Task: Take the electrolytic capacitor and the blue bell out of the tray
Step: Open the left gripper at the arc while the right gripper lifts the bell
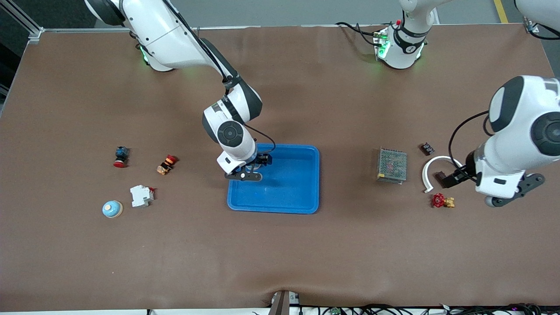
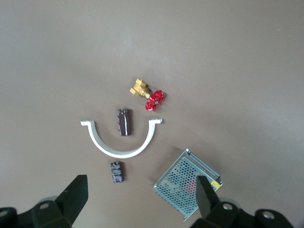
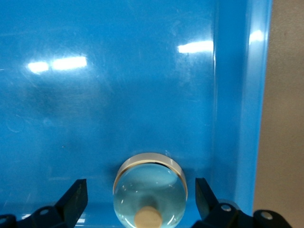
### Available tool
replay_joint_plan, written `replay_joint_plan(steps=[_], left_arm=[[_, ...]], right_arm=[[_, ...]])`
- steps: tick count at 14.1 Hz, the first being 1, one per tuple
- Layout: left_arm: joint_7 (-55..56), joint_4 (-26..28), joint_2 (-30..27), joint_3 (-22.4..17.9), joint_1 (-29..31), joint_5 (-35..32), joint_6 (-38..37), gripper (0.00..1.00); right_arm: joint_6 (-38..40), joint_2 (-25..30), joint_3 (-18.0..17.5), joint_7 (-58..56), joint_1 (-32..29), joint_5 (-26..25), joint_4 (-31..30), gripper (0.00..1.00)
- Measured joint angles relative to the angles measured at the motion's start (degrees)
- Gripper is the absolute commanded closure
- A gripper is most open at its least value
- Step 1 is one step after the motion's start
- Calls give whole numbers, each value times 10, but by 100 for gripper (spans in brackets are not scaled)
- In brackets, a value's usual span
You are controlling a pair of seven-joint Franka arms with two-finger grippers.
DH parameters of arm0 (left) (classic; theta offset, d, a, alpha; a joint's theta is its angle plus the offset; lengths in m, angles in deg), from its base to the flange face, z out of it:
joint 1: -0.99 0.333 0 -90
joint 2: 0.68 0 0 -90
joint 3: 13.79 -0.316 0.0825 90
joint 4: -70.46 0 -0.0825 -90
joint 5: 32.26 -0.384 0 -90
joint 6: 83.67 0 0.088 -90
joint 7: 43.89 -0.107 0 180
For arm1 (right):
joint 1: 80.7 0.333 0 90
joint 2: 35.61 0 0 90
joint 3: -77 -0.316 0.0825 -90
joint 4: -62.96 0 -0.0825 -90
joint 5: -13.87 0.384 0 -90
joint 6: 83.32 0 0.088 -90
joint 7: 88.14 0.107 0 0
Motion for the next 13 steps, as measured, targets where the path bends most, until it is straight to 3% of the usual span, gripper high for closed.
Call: replay_joint_plan(steps=[5,8,11,13], left_arm=[[-138,-57,-12,0,15,2,-35,0],[-143,-60,-39,1,15,34,-43,0],[-146,-60,-63,1,17,59,-71,0],[-171,-61,-83,0,17,80,-76,0]], right_arm=[[0,0,0,0,1,-2,-3,0],[0,0,0,0,1,-15,-4,24],[0,-1,1,0,1,-17,-7,38],[0,0,1,0,1,-17,-7,57]])
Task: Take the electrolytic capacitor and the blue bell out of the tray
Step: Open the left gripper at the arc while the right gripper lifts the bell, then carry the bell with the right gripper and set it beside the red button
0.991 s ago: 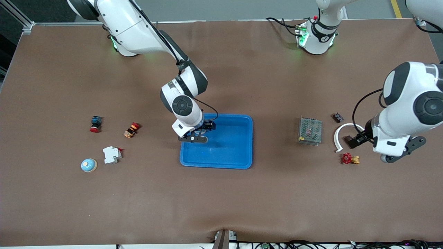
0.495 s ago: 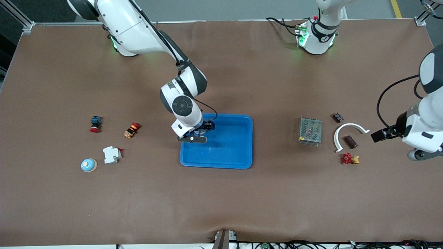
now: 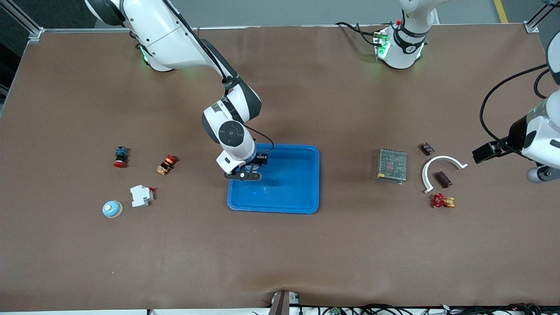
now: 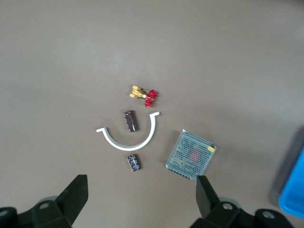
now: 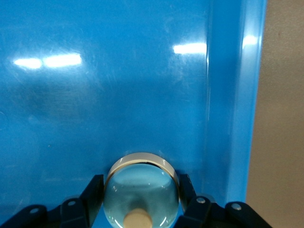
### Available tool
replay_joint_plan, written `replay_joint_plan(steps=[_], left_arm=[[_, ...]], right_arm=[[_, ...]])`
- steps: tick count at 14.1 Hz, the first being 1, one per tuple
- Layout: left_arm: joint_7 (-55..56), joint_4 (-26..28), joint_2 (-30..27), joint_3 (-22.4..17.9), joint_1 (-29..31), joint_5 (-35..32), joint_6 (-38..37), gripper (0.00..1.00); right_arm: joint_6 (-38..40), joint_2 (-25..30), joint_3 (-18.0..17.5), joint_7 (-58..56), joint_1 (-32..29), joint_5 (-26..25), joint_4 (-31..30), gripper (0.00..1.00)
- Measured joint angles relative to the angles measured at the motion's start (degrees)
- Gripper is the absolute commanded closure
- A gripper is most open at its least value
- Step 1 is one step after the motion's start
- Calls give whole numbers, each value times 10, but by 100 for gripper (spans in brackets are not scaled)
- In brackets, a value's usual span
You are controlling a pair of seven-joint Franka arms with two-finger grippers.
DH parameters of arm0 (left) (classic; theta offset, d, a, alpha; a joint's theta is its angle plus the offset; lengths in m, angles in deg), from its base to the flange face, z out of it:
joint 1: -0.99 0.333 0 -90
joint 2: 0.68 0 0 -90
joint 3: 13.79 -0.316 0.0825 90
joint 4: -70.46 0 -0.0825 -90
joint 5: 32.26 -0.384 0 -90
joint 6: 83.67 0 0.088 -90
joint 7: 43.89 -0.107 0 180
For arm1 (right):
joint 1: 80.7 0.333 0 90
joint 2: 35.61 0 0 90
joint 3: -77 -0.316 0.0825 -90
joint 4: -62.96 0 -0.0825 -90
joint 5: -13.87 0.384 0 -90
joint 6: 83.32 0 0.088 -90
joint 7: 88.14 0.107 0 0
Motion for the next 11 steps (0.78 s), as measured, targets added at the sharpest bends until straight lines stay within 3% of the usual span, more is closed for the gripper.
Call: replay_joint_plan(steps=[1,3,8,11], left_arm=[[-12,0,-13,-1,0,10,-5,0],[-32,0,-44,-20,-11,35,-30,0],[-85,30,-117,-220,-167,108,-56,0],[-87,66,-147,-263,-225,109,-54,0]], right_arm=[[0,0,0,0,0,0,0,65],[0,0,0,0,0,0,0,67],[16,3,3,-1,-2,-4,15,66],[132,26,7,-25,-18,-5,66,66]])
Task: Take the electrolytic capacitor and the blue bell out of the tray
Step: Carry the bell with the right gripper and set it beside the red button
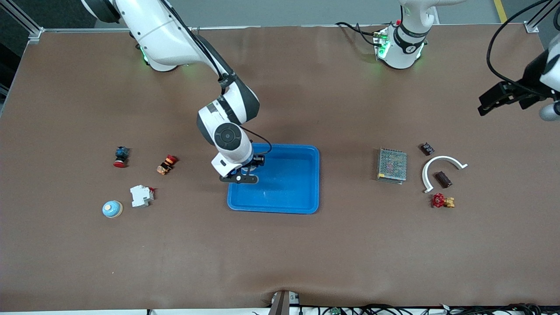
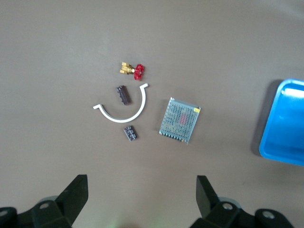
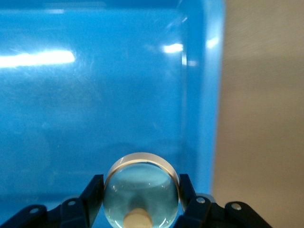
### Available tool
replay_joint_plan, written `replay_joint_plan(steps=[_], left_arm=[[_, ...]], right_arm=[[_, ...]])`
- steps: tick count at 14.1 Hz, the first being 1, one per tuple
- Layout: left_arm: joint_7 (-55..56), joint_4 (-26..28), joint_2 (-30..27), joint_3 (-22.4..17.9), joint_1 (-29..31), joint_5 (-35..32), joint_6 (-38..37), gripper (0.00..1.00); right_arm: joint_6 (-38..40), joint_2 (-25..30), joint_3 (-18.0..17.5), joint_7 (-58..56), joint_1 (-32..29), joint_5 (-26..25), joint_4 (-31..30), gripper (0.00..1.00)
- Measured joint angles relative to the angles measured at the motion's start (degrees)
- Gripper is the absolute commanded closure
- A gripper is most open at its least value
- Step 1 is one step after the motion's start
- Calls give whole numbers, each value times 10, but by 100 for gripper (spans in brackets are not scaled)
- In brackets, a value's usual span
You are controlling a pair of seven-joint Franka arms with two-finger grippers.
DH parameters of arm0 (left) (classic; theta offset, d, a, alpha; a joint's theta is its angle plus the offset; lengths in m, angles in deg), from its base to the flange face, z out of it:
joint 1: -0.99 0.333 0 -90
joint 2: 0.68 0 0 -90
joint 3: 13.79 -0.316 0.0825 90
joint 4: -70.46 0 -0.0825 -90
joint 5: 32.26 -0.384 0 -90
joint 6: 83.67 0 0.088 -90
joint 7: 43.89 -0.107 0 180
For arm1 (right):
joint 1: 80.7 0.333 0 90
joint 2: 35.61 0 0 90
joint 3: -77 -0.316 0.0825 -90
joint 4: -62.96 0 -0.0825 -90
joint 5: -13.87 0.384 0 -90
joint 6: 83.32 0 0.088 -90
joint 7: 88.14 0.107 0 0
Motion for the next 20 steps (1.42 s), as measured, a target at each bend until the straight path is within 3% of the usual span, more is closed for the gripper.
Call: replay_joint_plan(steps=[6,9,14,20], left_arm=[[0,67,-46,-54,-65,0,23,0],[0,75,-53,-57,-66,0,23,0],[-27,77,-53,-58,-66,0,23,0],[-35,77,-52,-58,-66,0,23,0]], right_arm=[[183,79,4,-205,-104,-7,40,65],[214,100,4,-287,-147,-62,30,65],[200,117,6,-437,-238,-72,-18,65],[70,162,6,-508,-283,-72,-155,65]])
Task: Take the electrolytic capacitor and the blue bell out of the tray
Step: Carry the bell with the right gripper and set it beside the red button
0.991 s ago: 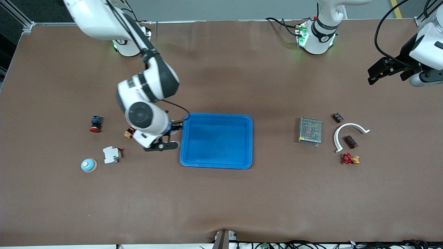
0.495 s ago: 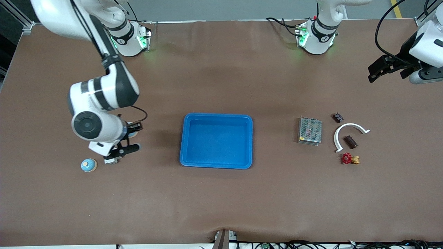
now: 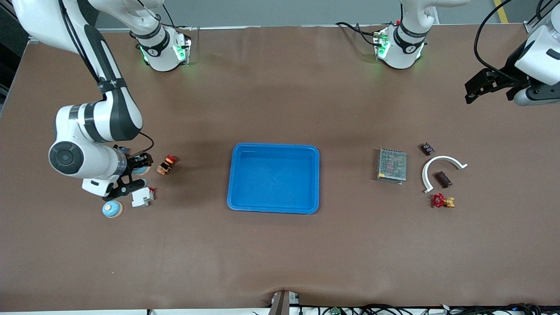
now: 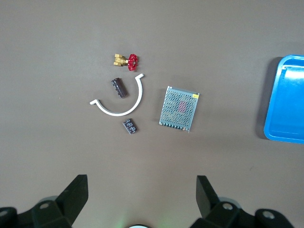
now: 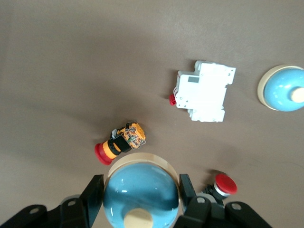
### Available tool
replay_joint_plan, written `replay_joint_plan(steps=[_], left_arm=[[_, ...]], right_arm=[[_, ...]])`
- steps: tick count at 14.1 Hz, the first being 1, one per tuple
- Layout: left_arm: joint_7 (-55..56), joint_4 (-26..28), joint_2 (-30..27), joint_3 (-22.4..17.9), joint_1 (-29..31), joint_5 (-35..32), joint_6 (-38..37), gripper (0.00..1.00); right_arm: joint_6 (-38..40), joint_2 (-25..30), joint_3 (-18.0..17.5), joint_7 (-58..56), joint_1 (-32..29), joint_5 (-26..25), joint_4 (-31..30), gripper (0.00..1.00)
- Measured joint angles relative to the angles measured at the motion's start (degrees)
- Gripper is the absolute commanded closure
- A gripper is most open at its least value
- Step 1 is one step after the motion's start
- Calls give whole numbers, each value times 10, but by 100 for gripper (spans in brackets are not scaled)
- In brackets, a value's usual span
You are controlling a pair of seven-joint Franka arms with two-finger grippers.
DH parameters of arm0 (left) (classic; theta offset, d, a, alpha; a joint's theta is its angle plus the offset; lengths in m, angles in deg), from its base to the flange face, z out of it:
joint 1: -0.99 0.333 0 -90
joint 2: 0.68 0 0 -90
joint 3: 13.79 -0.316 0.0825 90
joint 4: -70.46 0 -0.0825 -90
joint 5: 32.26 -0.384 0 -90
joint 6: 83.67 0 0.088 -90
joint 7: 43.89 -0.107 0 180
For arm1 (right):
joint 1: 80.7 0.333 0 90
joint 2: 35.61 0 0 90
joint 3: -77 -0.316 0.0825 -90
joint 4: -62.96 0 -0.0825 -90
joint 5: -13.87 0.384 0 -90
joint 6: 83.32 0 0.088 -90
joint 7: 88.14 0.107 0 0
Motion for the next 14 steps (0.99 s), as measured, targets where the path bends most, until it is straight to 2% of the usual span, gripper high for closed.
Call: replay_joint_plan(steps=[3,6,14], left_arm=[[0,-4,2,-1,0,0,0,0],[0,-9,8,-1,0,0,0,0],[-7,-14,11,-2,0,0,-3,0]], right_arm=[[-92,11,0,-45,-24,0,-80,65],[-153,12,0,-79,-51,0,-130,65],[-244,12,-1,-97,-65,0,-187,64]])
